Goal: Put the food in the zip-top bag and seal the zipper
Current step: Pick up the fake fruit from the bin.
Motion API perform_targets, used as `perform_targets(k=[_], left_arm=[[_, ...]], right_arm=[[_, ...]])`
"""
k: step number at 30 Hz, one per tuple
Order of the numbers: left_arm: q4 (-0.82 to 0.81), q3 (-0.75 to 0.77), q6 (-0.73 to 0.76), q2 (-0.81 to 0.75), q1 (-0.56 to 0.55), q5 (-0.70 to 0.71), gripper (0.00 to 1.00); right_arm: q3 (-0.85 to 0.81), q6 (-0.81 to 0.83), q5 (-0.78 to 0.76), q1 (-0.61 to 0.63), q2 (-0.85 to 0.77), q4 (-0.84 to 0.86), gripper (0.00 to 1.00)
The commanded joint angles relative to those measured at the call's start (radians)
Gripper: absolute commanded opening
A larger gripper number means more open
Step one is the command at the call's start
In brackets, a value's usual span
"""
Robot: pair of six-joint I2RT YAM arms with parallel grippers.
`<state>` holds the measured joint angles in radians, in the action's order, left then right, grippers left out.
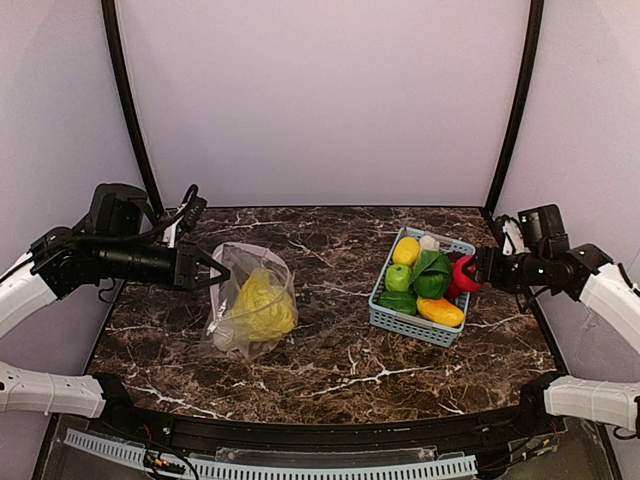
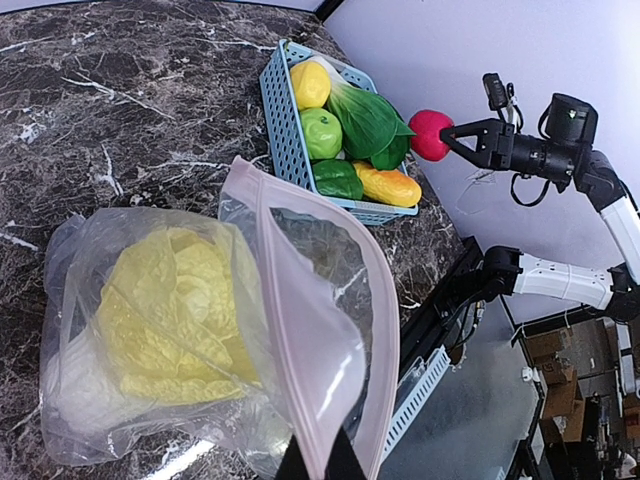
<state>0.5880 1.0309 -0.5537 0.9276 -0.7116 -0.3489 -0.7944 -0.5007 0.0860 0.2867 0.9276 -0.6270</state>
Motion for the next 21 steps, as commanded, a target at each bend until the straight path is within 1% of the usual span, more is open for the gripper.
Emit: perform_targets(k=[1, 5, 8, 12, 16, 21], left_arm=[[-0.016, -0.024, -0.002, -0.017, 0.002, -0.017, 0.01], [-0.027, -0.031, 0.003, -0.015, 0.002, -0.039, 0.01], [-0.033, -0.037, 0.003, -0.016, 0.001, -0.044, 0.01], [-0.063, -0.057, -0.016, -0.013, 0.001, -0.066, 0.01], [-0.101, -0.07, -0.034, 0.0, 0.001, -0.096, 0.01], [-0.143, -0.068, -0.053, 0.025, 0.0, -0.124, 0.01]], right_arm=[[-0.066, 0.025, 0.019, -0.003, -0.053, -0.059, 0.65], [-0.118, 0.028, 0.105, -0.003, -0.085, -0.063, 0.61], [-0.158, 0.024, 0.175, 0.0, -0.102, -0.061, 0.6], [-0.198, -0.015, 0.249, 0.025, -0.12, -0.04, 0.56], [-0.215, -0.059, 0.266, 0.097, -0.128, 0.005, 0.54], [-0.248, -0.098, 0.227, 0.227, -0.097, 0.041, 0.52]])
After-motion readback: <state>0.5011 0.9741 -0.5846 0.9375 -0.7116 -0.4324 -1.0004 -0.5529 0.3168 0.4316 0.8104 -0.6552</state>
